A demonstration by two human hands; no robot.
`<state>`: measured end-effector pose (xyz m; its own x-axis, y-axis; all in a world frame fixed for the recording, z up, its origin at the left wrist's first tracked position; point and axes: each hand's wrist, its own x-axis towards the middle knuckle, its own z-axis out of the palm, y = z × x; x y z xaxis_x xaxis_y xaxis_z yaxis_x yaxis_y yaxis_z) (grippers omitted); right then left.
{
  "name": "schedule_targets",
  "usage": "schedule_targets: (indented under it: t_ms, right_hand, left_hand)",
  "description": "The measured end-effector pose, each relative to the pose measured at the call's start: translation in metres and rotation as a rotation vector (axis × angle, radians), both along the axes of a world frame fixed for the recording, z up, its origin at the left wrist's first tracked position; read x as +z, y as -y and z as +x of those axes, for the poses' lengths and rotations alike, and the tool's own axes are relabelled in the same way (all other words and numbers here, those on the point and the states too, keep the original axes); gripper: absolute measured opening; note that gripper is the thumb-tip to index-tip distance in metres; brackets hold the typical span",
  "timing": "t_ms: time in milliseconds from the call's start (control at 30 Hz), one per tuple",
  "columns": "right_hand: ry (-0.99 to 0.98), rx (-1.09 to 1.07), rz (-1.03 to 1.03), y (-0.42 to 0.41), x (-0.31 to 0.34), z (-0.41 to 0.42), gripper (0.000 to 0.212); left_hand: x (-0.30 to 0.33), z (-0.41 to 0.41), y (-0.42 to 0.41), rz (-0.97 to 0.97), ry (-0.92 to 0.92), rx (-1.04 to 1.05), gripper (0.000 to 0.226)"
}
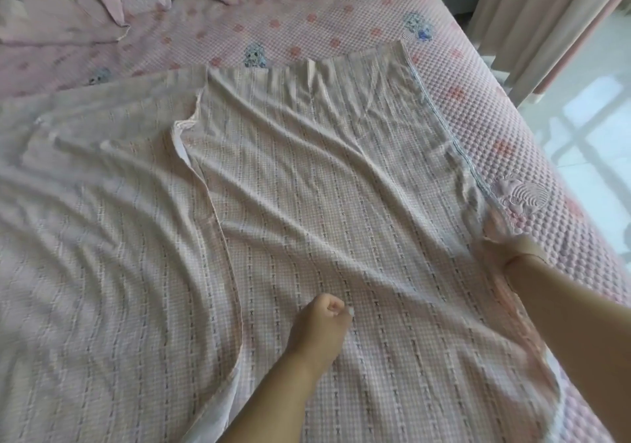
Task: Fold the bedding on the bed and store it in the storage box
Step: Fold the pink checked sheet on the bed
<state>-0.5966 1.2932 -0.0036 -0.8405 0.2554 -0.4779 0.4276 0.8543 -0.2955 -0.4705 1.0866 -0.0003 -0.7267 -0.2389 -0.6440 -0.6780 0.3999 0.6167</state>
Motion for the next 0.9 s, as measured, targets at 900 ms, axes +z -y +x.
schedule_targets:
  t_ms: [900]
  right_hand:
    - [0.098,0.213,-0.004,0.06,-0.062,-0.024,0.055]
  left_hand:
    - [-0.022,0.047,0.079,-0.682,0.213,0.036,0.064]
